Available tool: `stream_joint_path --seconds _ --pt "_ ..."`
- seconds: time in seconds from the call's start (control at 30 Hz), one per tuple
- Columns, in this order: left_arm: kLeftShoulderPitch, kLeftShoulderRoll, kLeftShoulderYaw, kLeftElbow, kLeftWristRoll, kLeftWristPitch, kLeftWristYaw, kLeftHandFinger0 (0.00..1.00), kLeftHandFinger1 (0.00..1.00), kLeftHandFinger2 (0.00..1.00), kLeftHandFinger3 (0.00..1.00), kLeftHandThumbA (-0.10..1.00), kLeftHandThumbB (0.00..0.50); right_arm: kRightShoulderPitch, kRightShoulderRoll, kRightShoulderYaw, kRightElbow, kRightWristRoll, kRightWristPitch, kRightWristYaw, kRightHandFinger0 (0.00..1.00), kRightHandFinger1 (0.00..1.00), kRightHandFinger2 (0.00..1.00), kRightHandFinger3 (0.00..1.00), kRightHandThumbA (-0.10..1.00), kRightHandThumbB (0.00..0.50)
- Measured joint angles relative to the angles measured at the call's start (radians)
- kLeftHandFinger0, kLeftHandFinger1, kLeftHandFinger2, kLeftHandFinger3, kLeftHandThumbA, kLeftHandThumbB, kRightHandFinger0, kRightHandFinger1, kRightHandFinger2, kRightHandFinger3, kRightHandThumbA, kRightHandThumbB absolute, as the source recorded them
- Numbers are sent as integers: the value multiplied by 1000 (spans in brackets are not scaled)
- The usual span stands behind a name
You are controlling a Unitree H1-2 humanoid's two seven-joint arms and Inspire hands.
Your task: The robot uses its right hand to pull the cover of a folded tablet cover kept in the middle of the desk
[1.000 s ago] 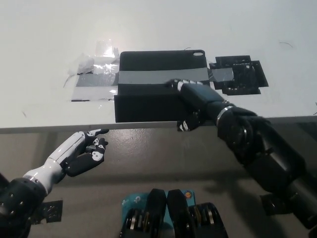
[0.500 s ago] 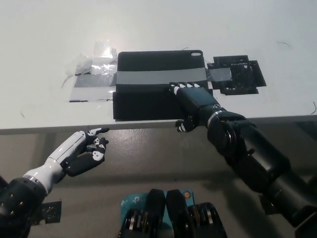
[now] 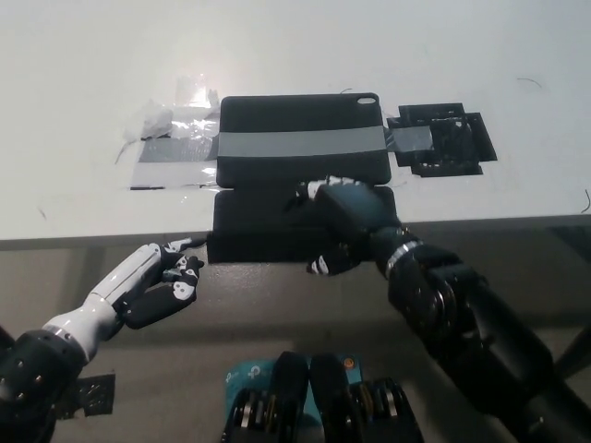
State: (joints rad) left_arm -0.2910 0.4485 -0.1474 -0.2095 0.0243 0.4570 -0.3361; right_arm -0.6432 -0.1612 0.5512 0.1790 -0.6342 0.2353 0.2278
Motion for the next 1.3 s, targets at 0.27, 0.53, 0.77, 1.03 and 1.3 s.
stream_joint_path --seconds 0.27,0.53,0.77,1.03,1.3 --pt "0 0 0 0 2 0 -1 804 867 1000 1000 1000 62 93 -4 -13 -99 5 28 60 657 763 666 802 996 310" --pt "0 0 1 -2 2 0 -1 800 859 998 1000 1000 77 207 -9 -69 -97 35 27 70 691 762 625 782 1000 329" --pt "-1 0 2 1 1 0 -1 803 863 1000 1000 1000 103 258 -45 -128 -174 63 36 88 457 534 517 775 1000 338" --pt "0 0 2 5 2 0 -1 805 863 1000 1000 1000 119 258 -82 -318 -469 198 117 159 791 759 778 937 865 186" --pt "12 0 0 6 4 0 -1 777 836 976 1000 1000 139 317 -110 -558 -445 282 160 133 601 680 806 1000 844 141"
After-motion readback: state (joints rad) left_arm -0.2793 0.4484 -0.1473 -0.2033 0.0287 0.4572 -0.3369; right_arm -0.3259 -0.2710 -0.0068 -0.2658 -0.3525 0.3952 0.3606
